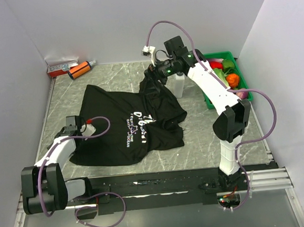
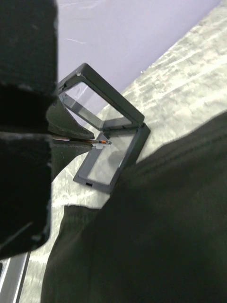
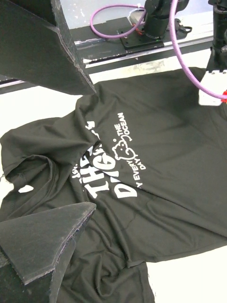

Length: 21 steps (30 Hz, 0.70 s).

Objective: Pin the brooch onto the clothing

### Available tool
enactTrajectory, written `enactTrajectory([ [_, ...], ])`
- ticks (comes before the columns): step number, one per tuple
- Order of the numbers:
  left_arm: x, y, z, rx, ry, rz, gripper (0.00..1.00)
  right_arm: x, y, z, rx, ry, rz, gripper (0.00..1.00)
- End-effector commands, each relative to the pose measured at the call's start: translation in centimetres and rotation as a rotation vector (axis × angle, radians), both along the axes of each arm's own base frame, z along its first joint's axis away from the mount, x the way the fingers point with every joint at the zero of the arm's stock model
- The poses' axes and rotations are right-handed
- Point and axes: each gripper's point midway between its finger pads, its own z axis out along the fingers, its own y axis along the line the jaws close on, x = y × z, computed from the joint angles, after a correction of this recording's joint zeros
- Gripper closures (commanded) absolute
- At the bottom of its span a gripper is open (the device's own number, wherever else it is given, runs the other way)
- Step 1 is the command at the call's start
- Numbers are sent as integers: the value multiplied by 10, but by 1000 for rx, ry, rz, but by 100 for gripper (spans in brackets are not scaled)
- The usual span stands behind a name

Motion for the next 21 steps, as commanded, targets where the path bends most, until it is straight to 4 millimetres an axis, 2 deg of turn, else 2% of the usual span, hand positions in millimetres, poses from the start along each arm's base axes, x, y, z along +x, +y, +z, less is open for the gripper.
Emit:
enactTrajectory([
  [1, 6, 15, 6, 51, -32, 28, 99, -6, 0, 4, 7, 7, -5, 0],
  [8, 16, 15, 6, 34, -45, 29, 99, -5, 0, 2, 9, 14, 0, 0],
  [16, 15, 17, -12, 12, 2, 61, 99, -2, 1, 5, 10, 1, -5, 0],
  [21, 17, 15, -9, -11, -7, 84, 99, -3, 0, 1, 3, 7, -4, 0],
])
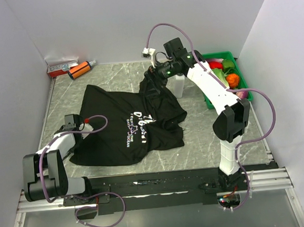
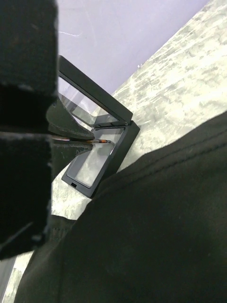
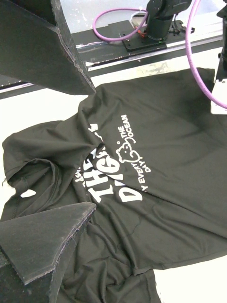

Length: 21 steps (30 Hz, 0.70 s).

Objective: Pin the brooch onto the clothing

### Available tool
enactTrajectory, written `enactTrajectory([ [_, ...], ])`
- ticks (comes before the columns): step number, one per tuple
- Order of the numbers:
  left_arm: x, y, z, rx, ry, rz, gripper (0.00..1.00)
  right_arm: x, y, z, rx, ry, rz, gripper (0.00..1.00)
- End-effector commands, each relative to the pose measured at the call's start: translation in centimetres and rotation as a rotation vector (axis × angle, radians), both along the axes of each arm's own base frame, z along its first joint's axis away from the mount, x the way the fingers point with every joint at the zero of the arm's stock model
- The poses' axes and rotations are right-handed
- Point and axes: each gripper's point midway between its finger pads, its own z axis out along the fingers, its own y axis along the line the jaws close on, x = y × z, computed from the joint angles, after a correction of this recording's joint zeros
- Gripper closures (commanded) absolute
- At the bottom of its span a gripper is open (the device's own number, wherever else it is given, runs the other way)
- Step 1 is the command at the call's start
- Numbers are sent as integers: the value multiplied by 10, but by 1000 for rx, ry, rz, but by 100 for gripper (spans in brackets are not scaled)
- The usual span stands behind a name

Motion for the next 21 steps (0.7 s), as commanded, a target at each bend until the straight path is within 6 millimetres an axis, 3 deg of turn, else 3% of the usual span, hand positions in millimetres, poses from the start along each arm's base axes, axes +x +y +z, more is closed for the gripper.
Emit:
enactTrajectory([
  [1, 9, -2, 9, -30, -33, 36, 92, 0, 1, 10, 14, -27, 2, 0],
  [4, 4, -4, 10, -48, -1, 62, 78, 1, 2, 8, 14, -20, -3, 0],
  [10, -3, -8, 12, -76, 5, 74, 66, 3, 3, 10, 20, -28, 4, 0],
  [17, -14, -13, 15, -105, 20, 84, 64, -2, 0, 17, 31, -43, 19, 0],
  [20, -9, -32, 26, -216, -2, 66, 63, -4, -3, 23, 39, -46, 14, 0],
  [21, -7, -47, 29, -306, -9, 41, 63, -5, -4, 25, 41, -49, 15, 0],
])
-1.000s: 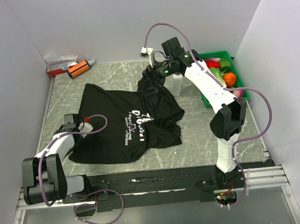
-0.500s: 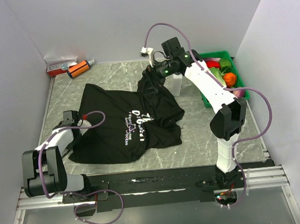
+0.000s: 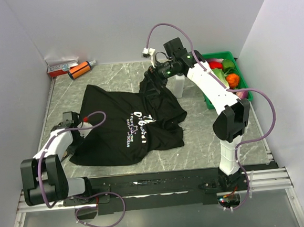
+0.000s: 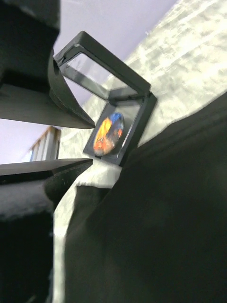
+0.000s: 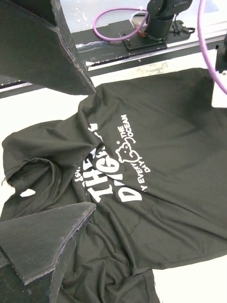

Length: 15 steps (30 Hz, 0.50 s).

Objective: Pin the brooch onto the clothing

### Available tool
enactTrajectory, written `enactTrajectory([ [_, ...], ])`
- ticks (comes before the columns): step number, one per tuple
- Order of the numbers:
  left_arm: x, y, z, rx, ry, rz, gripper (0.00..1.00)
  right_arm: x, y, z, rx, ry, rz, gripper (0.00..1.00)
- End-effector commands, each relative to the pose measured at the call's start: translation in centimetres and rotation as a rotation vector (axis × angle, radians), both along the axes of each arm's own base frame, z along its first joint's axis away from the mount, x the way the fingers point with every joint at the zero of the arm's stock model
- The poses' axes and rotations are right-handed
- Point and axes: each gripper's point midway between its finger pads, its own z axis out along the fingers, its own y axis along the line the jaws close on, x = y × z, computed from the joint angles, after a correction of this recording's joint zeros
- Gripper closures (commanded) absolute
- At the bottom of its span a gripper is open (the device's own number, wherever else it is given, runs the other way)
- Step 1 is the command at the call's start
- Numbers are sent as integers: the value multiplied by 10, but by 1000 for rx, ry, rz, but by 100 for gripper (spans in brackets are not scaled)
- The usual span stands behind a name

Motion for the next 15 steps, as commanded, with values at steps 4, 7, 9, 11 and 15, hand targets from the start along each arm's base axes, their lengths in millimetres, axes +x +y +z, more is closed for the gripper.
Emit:
enactTrajectory([
  [4, 46, -70, 71, -401, -208, -88, 57, 9, -19, 48, 42, -108, -73, 0],
  [7, 82, -102, 124, -567, -368, -160, 52, 33, -37, 75, 51, -166, -223, 0],
  [9, 104, -111, 159, -630, -491, -147, 36, 45, -52, 92, 59, -204, -313, 0],
  [11, 124, -116, 178, -680, -569, -123, 18, 71, -70, 107, 52, -289, -492, 0],
  [15, 168, -121, 207, -766, -644, -51, 1, 106, -124, 130, -10, -407, -888, 0],
])
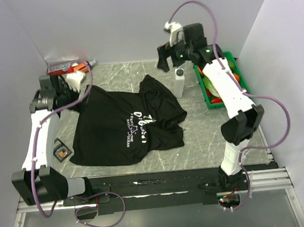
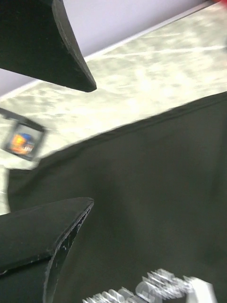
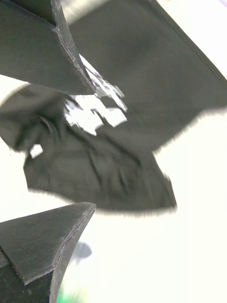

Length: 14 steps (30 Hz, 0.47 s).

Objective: Pin the brooch onto the clothing

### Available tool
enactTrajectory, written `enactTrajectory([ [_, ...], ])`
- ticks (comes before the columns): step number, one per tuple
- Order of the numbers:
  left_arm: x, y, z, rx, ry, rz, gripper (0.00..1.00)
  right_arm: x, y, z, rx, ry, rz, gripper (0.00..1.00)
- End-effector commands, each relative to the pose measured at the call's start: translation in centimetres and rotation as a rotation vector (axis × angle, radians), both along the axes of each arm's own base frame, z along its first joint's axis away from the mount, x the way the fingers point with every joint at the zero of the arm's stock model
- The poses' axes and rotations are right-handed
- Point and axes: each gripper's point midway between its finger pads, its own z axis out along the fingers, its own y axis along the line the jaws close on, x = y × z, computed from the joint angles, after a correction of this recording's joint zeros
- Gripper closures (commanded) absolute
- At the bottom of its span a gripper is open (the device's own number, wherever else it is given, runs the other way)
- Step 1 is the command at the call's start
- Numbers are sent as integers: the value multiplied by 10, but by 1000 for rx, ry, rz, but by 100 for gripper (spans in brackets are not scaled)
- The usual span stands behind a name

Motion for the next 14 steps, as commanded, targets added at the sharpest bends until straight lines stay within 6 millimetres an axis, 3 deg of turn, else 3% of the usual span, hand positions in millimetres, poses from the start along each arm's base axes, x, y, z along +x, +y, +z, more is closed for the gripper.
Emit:
enactTrajectory([
  [1, 50, -27, 54, -223, -125, 14, 0, 35, -73, 88, -11, -288, -501, 0],
  [4, 82, -35, 100, -308, -248, 7, 0, 35, -93, 106, -55, -381, -571, 0],
  [5, 92, -36, 103, -339, -253, 15, 0, 36, -101, 111, -74, -404, -607, 0],
  [6, 103, -39, 131, -357, -324, -7, 1, 32, -108, 120, -91, -436, -623, 0],
  [10, 138, -36, 173, -412, -423, 24, 1, 27, -135, 143, -169, -543, -708, 0],
  [11, 152, -34, 168, -427, -411, 41, 1, 26, -152, 153, -200, -577, -797, 0],
  [12, 157, -34, 194, -427, -468, 30, 0, 25, -161, 169, -207, -634, -832, 0],
  [14, 175, -30, 198, -426, -480, 39, 1, 19, -182, 197, -210, -714, -931, 0],
])
